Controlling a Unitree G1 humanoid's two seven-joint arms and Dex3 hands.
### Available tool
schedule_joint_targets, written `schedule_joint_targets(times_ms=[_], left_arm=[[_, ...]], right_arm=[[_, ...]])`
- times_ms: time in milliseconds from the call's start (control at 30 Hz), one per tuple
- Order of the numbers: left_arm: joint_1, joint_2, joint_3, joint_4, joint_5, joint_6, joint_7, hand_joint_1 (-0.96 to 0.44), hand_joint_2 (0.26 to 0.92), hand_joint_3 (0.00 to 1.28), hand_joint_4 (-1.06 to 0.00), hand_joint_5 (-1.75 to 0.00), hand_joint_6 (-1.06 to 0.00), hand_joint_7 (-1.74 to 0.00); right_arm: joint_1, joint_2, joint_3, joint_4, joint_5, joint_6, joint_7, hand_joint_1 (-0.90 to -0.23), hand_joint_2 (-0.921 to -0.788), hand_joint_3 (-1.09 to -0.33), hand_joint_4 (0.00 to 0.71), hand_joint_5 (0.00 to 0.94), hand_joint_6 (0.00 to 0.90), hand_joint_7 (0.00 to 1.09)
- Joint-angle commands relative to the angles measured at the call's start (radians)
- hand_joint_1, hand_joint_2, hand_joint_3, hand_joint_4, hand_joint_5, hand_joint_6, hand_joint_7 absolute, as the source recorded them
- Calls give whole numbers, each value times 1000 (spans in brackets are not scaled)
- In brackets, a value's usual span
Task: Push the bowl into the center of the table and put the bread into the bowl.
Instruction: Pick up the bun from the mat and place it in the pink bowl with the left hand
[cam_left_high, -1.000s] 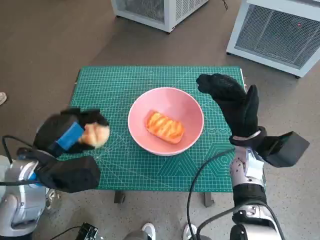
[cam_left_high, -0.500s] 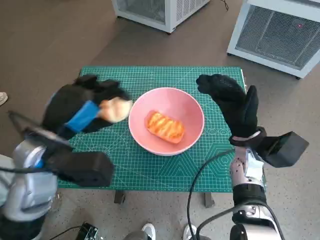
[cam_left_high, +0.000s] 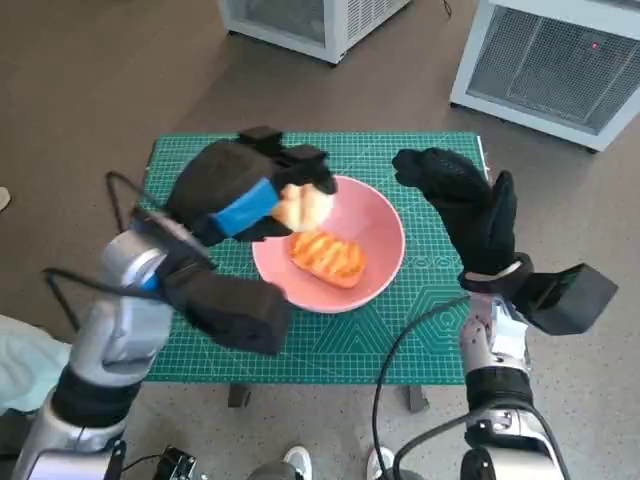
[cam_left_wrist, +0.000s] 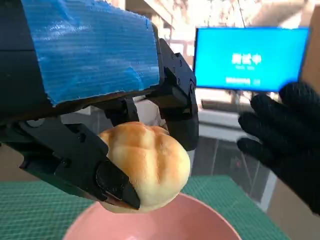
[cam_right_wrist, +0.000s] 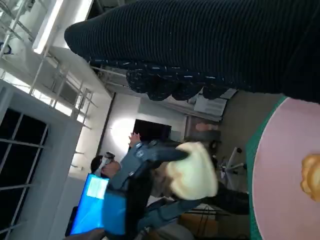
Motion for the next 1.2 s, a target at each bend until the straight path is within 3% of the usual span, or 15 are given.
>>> schedule_joint_targets(times_ms=[33,333,433,467,533,633,800,1200], left_arm=[[-26,-28,-36,47,11,-22,-5,2,918,37,-759,-1100,-633,-1153],[-30,-53,-68,114,27,-4,-23,2,918,61,-735,-1198,-616,-1092],[-8,-68,-66,84,29,55,-54,-206,920,156,-572,-875,-551,-1277],[3,-73,-65,68,30,80,-66,-165,893,155,-518,-773,-502,-1156],[13,-79,-65,50,32,109,-79,-96,842,108,-419,-353,-457,-635],[24,-92,-56,32,8,142,-102,-109,832,57,-384,-117,-472,-302],[39,-98,-36,17,-42,157,-125,-174,830,31,-343,-20,-485,-157],[81,-87,32,-11,-135,101,-88,-186,826,14,-201,0,-407,-64]], right_arm=[[33,0,-5,-8,3,6,-5,-707,-921,-776,174,0,-1,555],[49,5,-1,-33,0,7,-19,-707,-921,-778,172,0,-1,545],[53,4,-2,-40,2,9,-22,-707,-921,-778,172,1,-1,543],[54,4,-2,-42,3,10,-23,-708,-921,-778,172,1,-1,543],[54,4,-2,-44,4,11,-24,-708,-921,-777,171,1,-1,542],[57,6,0,-58,5,18,-29,-708,-921,-778,171,1,-1,541],[64,10,5,-86,4,30,-40,-709,-921,-771,171,1,-1,540],[68,14,12,-136,9,39,-42,-712,-921,-764,174,2,-1,544]])
